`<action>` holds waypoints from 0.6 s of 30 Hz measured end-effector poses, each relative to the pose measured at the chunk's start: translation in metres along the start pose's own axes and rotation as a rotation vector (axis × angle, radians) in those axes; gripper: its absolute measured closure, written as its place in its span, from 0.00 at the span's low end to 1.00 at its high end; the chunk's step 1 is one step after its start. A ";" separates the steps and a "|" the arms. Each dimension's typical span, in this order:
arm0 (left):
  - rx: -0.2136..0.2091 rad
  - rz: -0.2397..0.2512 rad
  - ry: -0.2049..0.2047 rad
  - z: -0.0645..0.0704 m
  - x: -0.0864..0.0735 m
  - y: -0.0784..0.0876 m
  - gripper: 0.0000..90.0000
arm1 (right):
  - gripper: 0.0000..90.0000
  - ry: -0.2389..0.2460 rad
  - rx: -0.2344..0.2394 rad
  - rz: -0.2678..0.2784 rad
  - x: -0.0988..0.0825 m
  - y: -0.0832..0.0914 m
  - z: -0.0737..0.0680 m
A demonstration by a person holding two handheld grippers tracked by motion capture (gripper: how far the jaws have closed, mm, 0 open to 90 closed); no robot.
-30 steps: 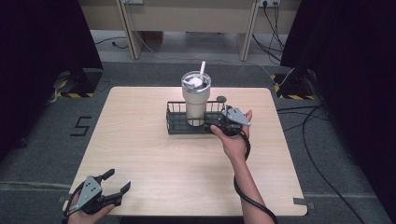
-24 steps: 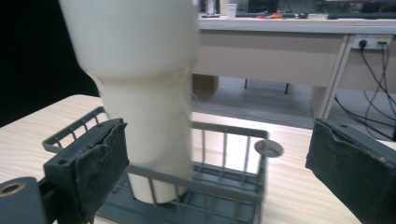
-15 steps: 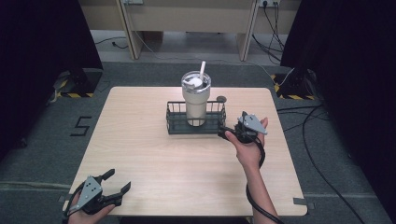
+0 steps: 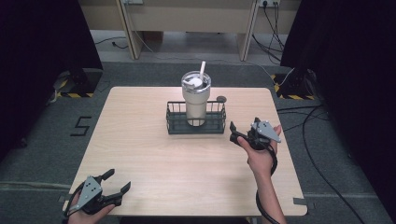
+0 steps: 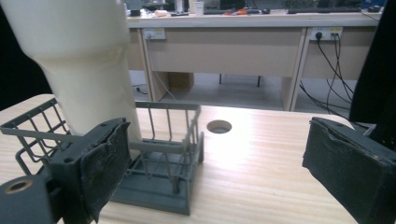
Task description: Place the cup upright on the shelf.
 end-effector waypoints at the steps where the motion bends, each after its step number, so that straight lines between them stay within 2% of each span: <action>1: 0.000 -0.001 -0.002 0.000 0.000 0.000 0.23 | 0.09 0.000 -0.005 0.000 -0.001 0.001 0.002; 18: 0.002 -0.001 -0.003 0.000 0.000 0.000 0.23 | 0.10 -0.019 -0.050 -0.021 -0.015 0.025 0.020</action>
Point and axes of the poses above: each handheld gripper's, and its own axes: y roughly backward along the jaws, x roughly out of its top, z roughly to its right, the point moved 1 cm from there along -y, roughly forward along the jaws, and after that the axes turned 12 degrees about y, right-handed, at the moved point
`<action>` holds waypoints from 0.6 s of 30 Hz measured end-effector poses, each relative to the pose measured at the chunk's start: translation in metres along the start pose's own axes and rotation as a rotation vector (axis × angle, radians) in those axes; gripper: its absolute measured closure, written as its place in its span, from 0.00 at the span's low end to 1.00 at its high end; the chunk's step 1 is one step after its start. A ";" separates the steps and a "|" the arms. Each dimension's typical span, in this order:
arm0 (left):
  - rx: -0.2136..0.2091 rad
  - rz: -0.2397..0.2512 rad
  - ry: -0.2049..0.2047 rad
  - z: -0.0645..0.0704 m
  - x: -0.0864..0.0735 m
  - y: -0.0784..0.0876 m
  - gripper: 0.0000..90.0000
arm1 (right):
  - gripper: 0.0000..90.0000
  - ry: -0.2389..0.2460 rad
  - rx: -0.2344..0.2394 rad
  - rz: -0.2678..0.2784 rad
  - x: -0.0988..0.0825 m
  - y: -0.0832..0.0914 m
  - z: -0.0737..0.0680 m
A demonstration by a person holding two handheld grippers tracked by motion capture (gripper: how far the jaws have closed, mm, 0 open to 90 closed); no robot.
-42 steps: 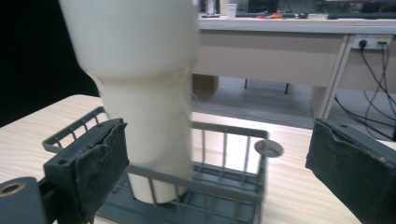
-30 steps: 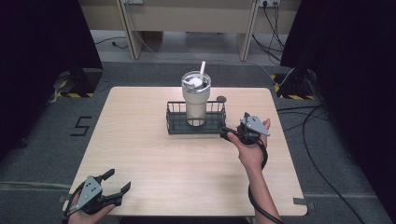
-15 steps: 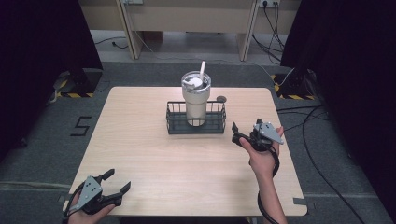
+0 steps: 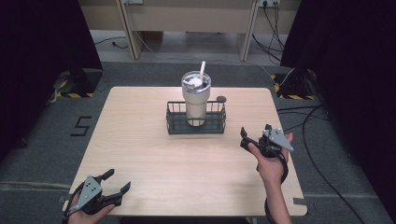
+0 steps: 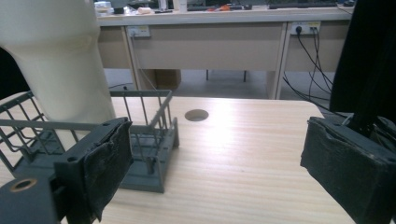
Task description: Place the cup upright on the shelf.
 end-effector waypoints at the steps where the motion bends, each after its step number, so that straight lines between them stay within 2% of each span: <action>1: 0.000 0.000 0.000 0.000 0.000 0.000 0.23 | 0.10 -0.001 -0.004 -0.001 -0.001 0.002 0.001; 18: 0.002 -0.005 -0.004 0.000 0.000 0.000 0.23 | 0.12 -0.018 -0.061 -0.044 -0.027 0.027 0.026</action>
Point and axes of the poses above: each handheld gripper's, and its own axes: y roughly backward along the jaws, x roughly out of its top, z roughly to its right, the point moved 1 cm from there along -y, roughly forward along the jaws, and after that the axes turned 12 degrees about y, right-handed, at the moved point
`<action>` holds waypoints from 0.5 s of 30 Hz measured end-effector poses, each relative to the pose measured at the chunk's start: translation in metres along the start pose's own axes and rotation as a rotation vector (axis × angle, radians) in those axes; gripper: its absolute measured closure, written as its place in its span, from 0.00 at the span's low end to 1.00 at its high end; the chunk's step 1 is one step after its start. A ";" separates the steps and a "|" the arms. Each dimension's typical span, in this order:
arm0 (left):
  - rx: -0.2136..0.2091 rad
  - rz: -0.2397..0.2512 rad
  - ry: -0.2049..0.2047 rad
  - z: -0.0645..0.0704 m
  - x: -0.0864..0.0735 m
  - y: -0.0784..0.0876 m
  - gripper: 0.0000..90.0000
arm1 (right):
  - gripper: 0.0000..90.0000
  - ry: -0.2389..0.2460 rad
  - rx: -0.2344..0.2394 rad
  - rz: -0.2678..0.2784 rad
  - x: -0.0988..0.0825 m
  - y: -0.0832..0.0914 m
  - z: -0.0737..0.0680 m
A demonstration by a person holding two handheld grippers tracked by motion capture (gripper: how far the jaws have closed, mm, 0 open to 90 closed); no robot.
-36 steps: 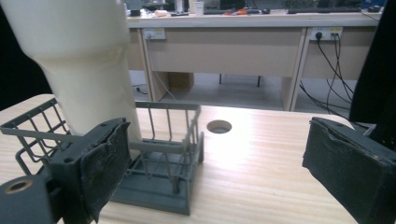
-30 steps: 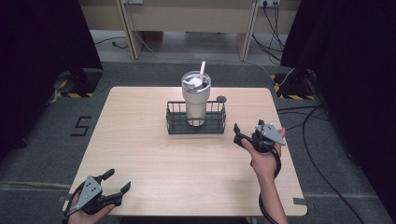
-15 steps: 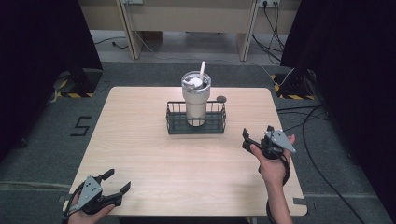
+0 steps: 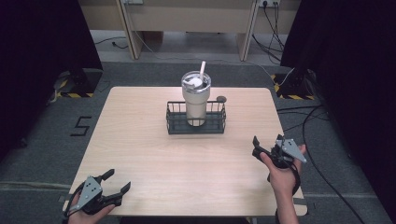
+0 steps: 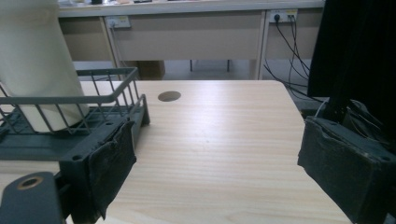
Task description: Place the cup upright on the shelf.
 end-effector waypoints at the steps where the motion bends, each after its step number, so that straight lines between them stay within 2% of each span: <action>1: 0.000 0.000 0.000 0.000 0.000 0.000 0.23 | 0.12 -0.006 -0.002 -0.001 -0.001 0.001 0.002; 15: 0.003 -0.002 0.002 0.000 0.000 0.000 0.23 | 0.14 -0.027 -0.054 -0.048 -0.029 0.014 0.025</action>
Point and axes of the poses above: each handheld gripper's, and its own axes: y roughly backward along the jaws, x roughly out of its top, z roughly to its right, the point moved 1 cm from there along -y, roughly forward along the jaws, and after that the axes turned 12 degrees about y, right-handed, at the moved point
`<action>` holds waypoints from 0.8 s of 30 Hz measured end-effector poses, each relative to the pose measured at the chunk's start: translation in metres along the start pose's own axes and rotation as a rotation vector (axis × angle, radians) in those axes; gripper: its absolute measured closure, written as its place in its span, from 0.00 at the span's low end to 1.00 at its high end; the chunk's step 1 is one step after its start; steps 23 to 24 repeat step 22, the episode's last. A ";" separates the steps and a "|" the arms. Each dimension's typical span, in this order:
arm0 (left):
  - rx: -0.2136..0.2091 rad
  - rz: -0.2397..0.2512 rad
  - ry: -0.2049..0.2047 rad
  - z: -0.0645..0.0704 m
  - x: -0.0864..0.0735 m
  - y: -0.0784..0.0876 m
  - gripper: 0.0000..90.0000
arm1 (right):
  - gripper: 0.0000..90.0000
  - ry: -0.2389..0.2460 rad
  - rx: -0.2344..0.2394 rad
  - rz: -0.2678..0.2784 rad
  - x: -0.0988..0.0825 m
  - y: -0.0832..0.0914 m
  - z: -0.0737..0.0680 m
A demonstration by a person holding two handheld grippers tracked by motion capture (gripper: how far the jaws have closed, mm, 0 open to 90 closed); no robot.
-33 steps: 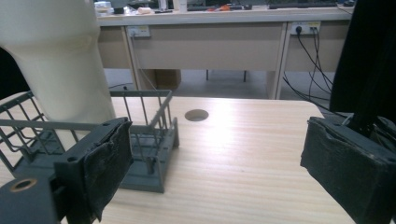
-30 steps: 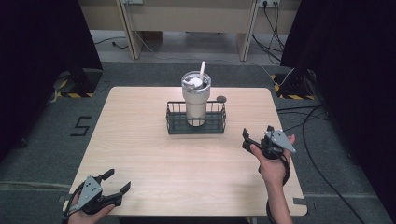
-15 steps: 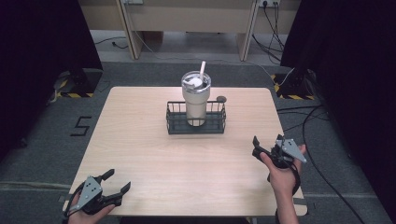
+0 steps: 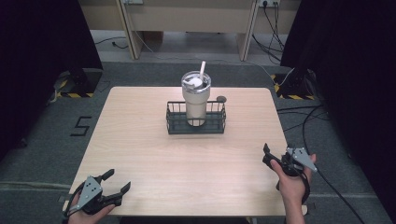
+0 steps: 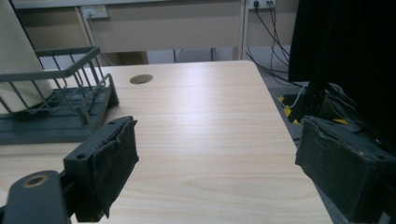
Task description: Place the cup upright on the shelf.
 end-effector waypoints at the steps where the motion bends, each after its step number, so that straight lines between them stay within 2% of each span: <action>1: 0.001 0.000 0.000 0.000 0.000 0.000 0.23 | 0.14 -0.002 -0.003 -0.003 -0.002 0.000 0.001; 6: 0.002 -0.001 -0.001 0.000 0.000 0.000 0.23 | 0.15 0.005 -0.021 -0.025 -0.014 0.003 0.007; 13: 0.003 -0.001 -0.002 0.000 0.000 0.000 0.23 | 0.15 0.000 -0.020 -0.047 -0.027 0.007 0.008; 24: 0.001 0.001 -0.002 0.000 0.000 0.000 0.23 | 0.16 0.003 -0.006 -0.035 -0.025 0.011 0.004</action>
Point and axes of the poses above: each handheld gripper's, and its own axes: y roughly backward along the jaws, x roughly out of its top, z roughly to its right, the point moved 1 cm from there along -y, roughly forward along the jaws, and after that the axes turned 12 degrees about y, right-handed, at the moved point
